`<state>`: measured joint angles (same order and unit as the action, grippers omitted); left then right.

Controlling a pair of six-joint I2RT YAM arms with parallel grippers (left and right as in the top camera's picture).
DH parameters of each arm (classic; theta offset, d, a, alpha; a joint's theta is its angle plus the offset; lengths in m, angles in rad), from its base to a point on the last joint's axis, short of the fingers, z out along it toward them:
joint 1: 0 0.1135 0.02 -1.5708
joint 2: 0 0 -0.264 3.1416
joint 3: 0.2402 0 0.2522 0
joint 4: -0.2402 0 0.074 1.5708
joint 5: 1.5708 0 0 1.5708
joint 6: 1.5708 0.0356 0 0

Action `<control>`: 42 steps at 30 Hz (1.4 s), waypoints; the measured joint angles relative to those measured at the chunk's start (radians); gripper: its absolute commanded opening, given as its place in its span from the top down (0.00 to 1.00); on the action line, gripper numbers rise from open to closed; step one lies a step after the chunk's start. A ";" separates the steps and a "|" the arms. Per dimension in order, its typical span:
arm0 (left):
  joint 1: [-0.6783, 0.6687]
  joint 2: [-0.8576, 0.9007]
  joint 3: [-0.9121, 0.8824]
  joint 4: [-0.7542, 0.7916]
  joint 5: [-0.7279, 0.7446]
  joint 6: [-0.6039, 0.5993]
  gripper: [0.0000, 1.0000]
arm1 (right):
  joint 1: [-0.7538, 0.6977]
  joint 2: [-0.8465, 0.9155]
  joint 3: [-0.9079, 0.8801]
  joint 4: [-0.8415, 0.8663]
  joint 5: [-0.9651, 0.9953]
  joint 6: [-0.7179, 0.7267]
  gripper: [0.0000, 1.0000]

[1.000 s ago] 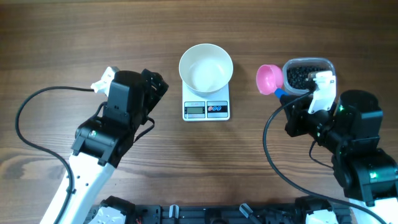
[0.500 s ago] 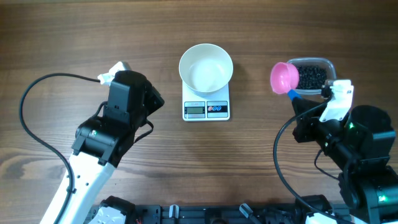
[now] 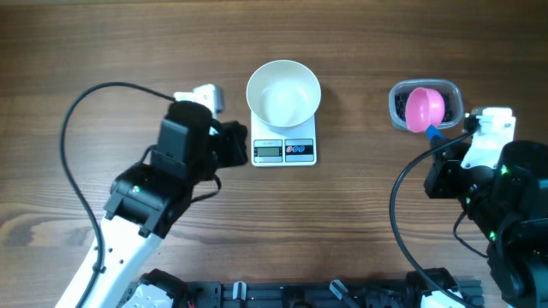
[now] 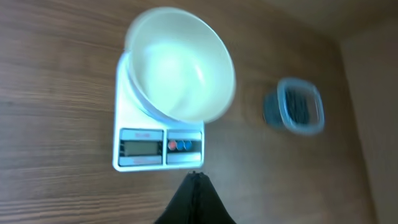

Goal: Scoop item into bowl and weigh 150g on scale

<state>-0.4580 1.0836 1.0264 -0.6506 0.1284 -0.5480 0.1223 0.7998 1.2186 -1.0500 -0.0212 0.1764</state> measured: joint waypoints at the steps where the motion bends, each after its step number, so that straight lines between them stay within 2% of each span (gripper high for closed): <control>1: -0.019 0.006 0.004 -0.014 0.000 0.023 0.96 | 0.000 0.003 0.000 -0.012 0.002 0.000 0.96; 8: -0.105 0.150 0.076 -0.070 -0.009 0.148 0.96 | 0.000 0.054 0.000 -0.027 0.004 0.000 0.96; 13: -0.147 0.291 0.097 -0.058 -0.032 0.193 0.96 | 0.000 0.083 0.000 -0.025 0.004 0.000 0.96; 25: -0.171 0.454 0.097 -0.048 -0.050 0.203 0.96 | 0.000 0.158 0.000 0.008 0.004 0.009 0.96; 35: -0.245 0.562 0.100 0.041 -0.109 0.203 0.96 | 0.000 0.166 0.000 0.011 0.004 0.021 0.96; 42: -0.248 0.615 0.100 0.085 -0.148 0.204 0.96 | 0.000 0.166 0.000 0.011 0.004 0.021 0.96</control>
<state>-0.7059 1.6985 1.1263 -0.5659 -0.0193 -0.3443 0.1223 0.9661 1.2190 -1.0389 -0.0174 0.1974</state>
